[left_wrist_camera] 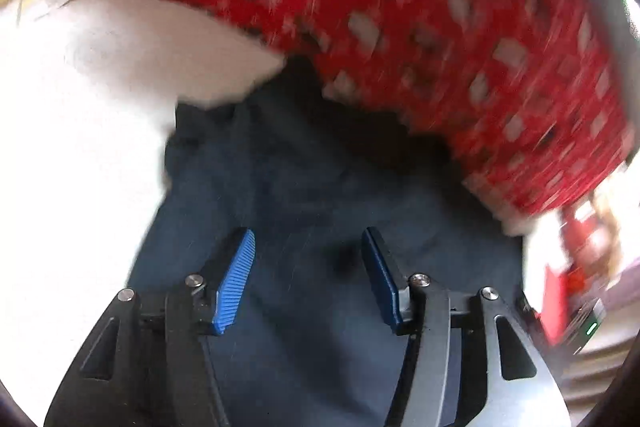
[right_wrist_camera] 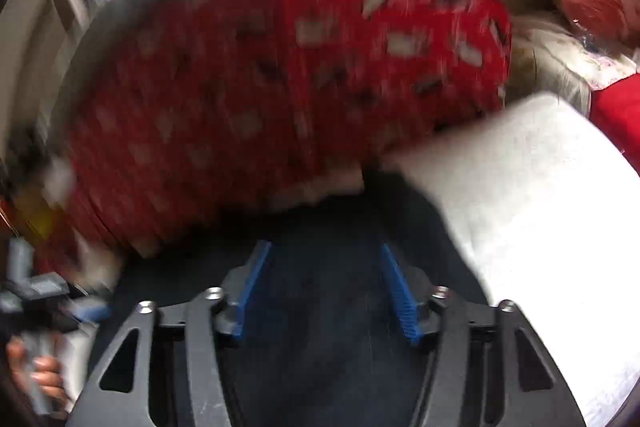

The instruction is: Fold large clothes

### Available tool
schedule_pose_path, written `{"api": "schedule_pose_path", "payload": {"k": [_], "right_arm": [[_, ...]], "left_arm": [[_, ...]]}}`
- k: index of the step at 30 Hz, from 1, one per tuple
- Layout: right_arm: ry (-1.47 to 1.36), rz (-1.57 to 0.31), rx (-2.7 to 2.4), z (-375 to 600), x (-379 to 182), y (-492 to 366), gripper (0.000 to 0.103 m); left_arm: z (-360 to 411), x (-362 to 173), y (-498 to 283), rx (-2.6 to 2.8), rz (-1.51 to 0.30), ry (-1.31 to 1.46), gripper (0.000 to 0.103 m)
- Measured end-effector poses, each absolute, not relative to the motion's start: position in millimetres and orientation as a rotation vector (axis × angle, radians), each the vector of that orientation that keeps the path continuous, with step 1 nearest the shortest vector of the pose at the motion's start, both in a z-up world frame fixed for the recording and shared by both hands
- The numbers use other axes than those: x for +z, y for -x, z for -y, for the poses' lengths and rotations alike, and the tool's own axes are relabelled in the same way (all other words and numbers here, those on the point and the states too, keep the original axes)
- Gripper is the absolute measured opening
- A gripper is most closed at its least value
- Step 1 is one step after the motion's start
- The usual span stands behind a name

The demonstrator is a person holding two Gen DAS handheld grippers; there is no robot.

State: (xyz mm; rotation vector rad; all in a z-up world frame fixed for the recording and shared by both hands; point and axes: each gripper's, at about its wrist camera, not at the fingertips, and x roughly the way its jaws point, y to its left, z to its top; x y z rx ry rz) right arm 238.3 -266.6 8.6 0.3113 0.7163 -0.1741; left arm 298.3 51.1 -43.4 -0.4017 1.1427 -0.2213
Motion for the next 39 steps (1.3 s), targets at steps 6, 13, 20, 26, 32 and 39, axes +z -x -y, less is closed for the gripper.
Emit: {"api": "schedule_pose_path", "payload": {"k": [6, 13, 20, 26, 32, 39], "right_arm": [[-0.211, -0.730, -0.164, 234, 28, -237, 0.062], [-0.169, -0.746, 0.016, 183, 16, -244, 0.066], [-0.024, -0.804, 0.026, 136, 15, -241, 0.065], [0.016, -0.864, 0.132, 106, -25, -218, 0.074], [0.038, -0.790, 0.055, 119, -6, -206, 0.072], [-0.089, -0.776, -0.288, 226, 1, -206, 0.078]], "left_arm": [[-37, -27, -276, -0.234, -1.118, 0.379, 0.054], [-29, -46, -262, -0.171, -1.112, 0.323, 0.057], [-22, -39, -259, -0.167, -1.097, 0.225, 0.058], [-17, -41, -253, -0.144, -1.092, 0.195, 0.059], [-18, -41, -251, -0.141, -1.096, 0.184, 0.060], [-15, -40, -247, -0.142, -1.091, 0.143, 0.061]]}}
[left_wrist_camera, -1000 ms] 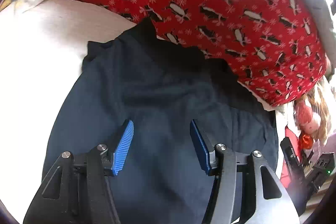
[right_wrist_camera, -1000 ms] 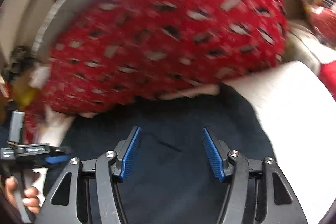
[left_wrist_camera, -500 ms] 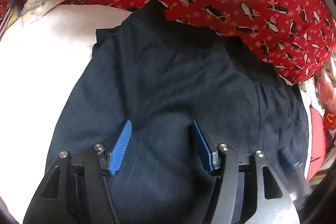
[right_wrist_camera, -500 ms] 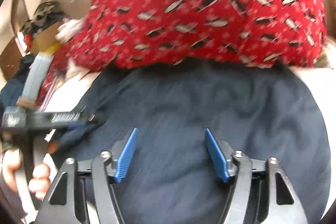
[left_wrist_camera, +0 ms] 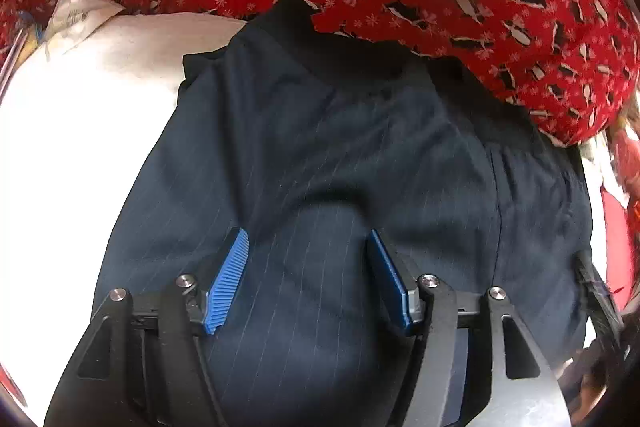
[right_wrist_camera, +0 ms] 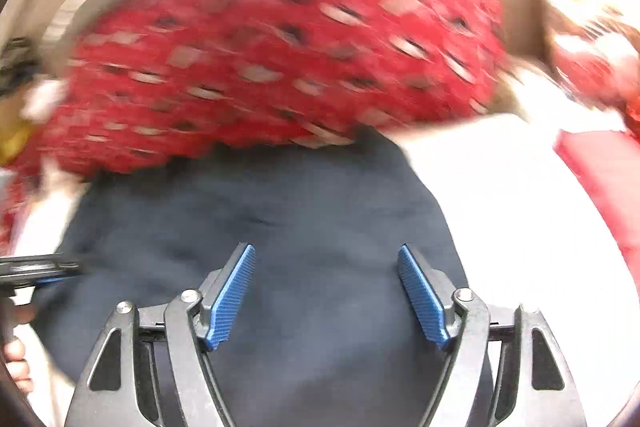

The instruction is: Fold large clothes

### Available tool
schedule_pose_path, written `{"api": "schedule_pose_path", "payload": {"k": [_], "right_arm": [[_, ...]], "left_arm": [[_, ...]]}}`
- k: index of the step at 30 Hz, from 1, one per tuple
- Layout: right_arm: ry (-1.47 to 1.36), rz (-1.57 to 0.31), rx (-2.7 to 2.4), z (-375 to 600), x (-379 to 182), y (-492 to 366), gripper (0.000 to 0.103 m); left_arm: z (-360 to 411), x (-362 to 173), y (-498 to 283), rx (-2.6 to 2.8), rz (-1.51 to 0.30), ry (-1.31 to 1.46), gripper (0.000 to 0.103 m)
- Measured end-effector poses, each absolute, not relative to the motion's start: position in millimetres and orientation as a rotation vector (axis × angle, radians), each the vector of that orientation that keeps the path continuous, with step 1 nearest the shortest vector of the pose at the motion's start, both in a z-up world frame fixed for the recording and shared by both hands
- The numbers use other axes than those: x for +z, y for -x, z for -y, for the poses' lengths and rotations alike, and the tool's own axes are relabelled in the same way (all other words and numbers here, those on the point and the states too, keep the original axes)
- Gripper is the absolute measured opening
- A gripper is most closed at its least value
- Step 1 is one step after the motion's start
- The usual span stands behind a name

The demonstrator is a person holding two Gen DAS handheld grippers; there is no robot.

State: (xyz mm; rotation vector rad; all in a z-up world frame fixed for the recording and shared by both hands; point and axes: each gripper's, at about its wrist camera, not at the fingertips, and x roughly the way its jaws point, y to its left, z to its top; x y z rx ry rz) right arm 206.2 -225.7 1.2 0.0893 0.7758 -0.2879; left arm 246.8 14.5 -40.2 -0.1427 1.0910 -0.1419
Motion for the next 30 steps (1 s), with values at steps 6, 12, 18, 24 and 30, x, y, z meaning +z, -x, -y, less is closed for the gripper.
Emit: {"api": "schedule_pose_path", "payload": {"k": [6, 12, 18, 24, 30], "right_arm": [[-0.267, -0.750, -0.265, 268, 17, -201, 0.084], [-0.278, -0.838, -0.292, 284, 1, -212, 0.079], [-0.225, -0.605, -0.178, 257, 45, -188, 0.079], [-0.083, -0.704, -0.055, 212, 13, -214, 0.077], [0.128, -0.773, -0.167, 181, -26, -235, 0.083]], "left_arm": [[-53, -19, -239, -0.118, -1.028, 0.214, 0.068], [-106, -55, -261, -0.130, -1.207, 0.391, 0.072], [-179, -46, -283, -0.215, -1.145, 0.796, 0.072], [-175, -84, -308, -0.295, -1.280, 0.919, 0.072], [-124, -74, -303, -0.449, -1.309, 0.669, 0.091]]}}
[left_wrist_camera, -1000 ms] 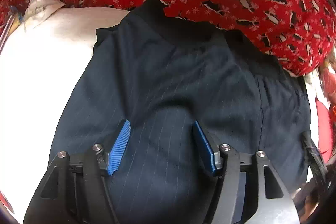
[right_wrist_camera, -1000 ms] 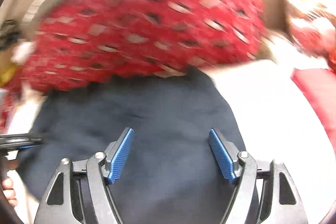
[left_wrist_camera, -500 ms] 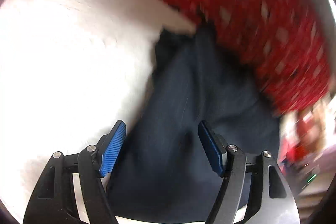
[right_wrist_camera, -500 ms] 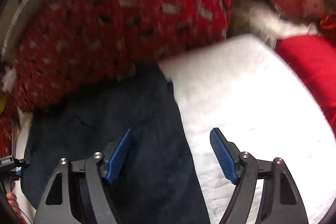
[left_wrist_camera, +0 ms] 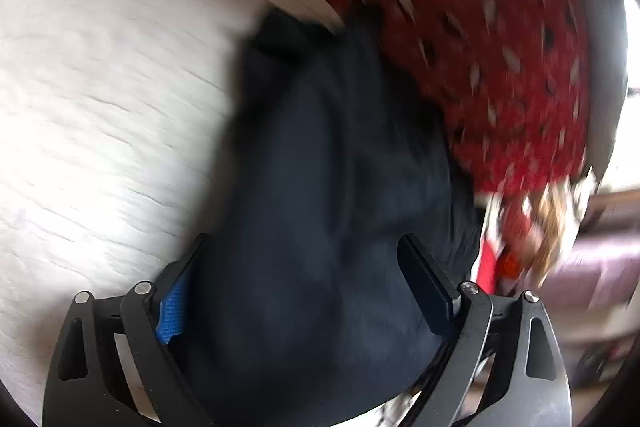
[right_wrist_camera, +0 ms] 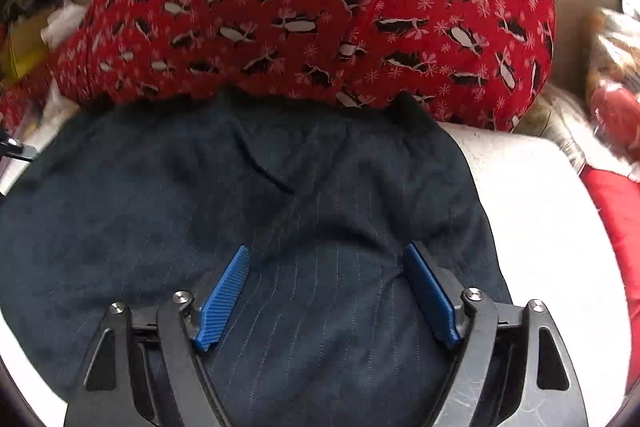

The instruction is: Fold large clothes

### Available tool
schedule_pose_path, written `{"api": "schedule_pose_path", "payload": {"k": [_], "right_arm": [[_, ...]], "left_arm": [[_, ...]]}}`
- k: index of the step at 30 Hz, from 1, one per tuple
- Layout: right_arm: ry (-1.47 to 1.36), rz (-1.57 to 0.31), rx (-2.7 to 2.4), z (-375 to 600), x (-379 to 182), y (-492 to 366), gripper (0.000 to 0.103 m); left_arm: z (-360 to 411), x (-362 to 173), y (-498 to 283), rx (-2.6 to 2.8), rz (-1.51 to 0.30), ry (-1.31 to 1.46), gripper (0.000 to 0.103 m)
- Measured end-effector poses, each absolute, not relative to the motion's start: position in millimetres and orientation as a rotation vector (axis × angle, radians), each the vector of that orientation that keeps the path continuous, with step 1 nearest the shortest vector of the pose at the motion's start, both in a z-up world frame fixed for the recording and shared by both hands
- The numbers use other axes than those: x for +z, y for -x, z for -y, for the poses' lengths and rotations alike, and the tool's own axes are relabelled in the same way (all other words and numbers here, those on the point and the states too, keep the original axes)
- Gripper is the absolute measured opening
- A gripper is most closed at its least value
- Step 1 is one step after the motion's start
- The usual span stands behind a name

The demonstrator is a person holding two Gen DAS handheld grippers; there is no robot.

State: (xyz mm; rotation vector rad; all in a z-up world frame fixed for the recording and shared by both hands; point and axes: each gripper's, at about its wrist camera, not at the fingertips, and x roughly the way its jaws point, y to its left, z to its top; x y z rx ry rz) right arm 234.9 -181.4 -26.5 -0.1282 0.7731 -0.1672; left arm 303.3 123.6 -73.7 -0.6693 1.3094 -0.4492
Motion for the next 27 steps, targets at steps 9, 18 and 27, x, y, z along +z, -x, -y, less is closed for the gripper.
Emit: {"api": "schedule_pose_path", "payload": {"k": [9, 18, 27], "right_arm": [[0.094, -0.753, -0.157, 188, -23, -226, 0.084], [0.048, -0.728, -0.159, 196, 3, -203, 0.083], [-0.221, -0.713, -0.289, 277, -18, -153, 0.094]], "left_arm": [[-102, -42, -284, -0.379, -1.228, 0.581, 0.022], [-75, 15, -259, -0.394, -1.111, 0.616, 0.017], [-16, 48, -247, -0.445, -1.122, 0.612, 0.010]]}}
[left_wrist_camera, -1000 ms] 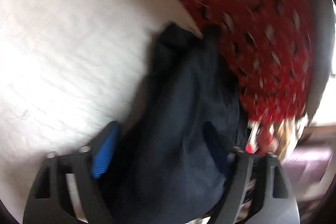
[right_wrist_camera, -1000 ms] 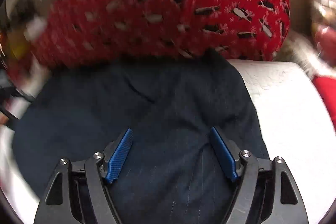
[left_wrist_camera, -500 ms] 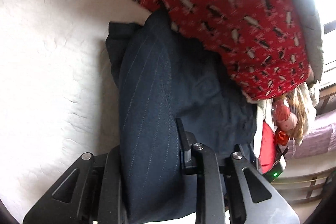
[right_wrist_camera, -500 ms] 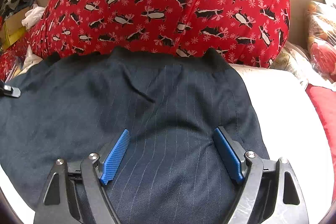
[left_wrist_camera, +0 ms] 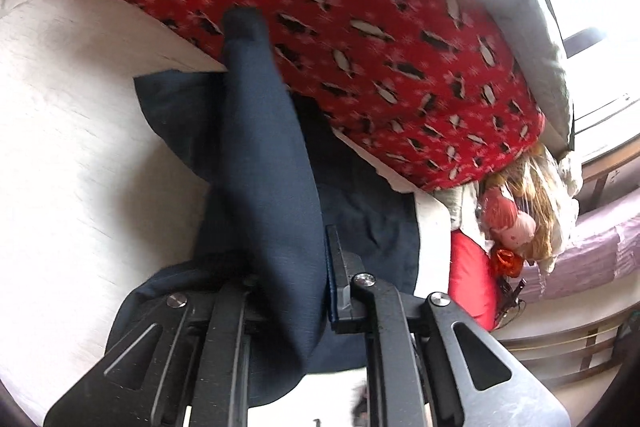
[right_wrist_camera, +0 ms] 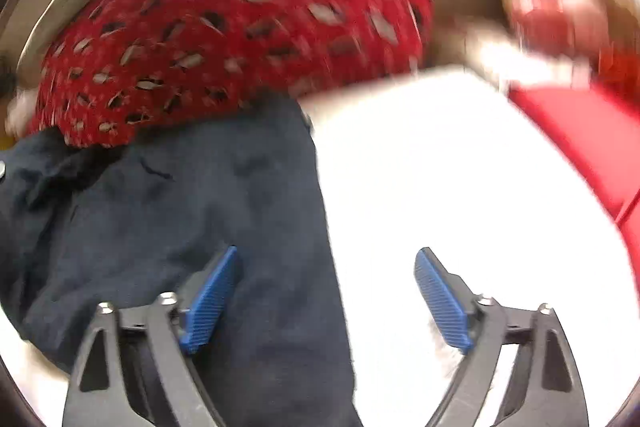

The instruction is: Fold large clothes

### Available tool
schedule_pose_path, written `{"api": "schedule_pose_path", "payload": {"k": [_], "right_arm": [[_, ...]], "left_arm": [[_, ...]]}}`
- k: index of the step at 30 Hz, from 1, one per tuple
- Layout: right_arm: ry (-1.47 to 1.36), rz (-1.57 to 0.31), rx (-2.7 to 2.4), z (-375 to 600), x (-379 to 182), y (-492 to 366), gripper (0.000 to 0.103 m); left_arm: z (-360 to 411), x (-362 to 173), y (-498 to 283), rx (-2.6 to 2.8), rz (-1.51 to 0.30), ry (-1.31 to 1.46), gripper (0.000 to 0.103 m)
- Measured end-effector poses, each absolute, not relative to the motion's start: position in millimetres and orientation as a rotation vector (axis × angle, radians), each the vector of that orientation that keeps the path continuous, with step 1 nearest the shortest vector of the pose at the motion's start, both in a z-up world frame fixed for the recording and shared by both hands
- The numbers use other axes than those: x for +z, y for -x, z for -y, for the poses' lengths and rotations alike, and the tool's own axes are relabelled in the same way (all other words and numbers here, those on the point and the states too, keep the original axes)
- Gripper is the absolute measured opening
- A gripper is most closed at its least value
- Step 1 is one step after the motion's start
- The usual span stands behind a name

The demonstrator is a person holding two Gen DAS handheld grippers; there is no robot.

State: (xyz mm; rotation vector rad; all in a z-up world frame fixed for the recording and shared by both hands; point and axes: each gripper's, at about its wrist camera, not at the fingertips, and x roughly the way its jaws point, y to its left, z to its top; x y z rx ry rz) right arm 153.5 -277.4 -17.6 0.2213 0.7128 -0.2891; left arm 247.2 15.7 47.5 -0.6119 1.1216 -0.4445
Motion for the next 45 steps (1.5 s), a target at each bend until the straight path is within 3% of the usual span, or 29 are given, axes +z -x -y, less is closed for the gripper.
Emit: {"api": "schedule_pose_path", "payload": {"k": [6, 19, 21, 23, 27, 30, 34, 38, 45], "right_arm": [[-0.253, -0.691, -0.254, 279, -16, -150, 0.097], [-0.310, -0.657, -0.217, 286, -13, -142, 0.098], [-0.311, -0.656, -0.216, 286, -13, -142, 0.098], [-0.310, -0.657, -0.217, 286, -13, -142, 0.098], [-0.307, -0.657, -0.217, 287, -13, -143, 0.098], [-0.322, -0.671, -0.213, 288, -10, -143, 0.098], [-0.364, -0.697, -0.237, 290, 9, -142, 0.095], [-0.391, -0.619, -0.133, 272, 48, -150, 0.096], [-0.446, -0.796, 0.078, 221, 44, -230, 0.096]], "left_arm": [[41, 57, -244, -0.459, -1.140, 0.534, 0.008], [136, -12, -244, -0.447, -1.344, 0.481, 0.009], [135, -6, -237, -0.470, -1.337, 0.472, 0.018], [134, 6, -228, -0.526, -1.323, 0.457, 0.038], [111, 39, -209, -0.642, -1.267, 0.500, 0.040], [63, 54, -209, -0.574, -1.164, 0.561, 0.051], [8, 31, -220, -0.264, -1.103, 0.488, 0.051], [7, -30, -215, -0.305, -1.246, 0.569, 0.052], [17, -34, -194, -0.350, -1.147, 0.455, 0.053]]}}
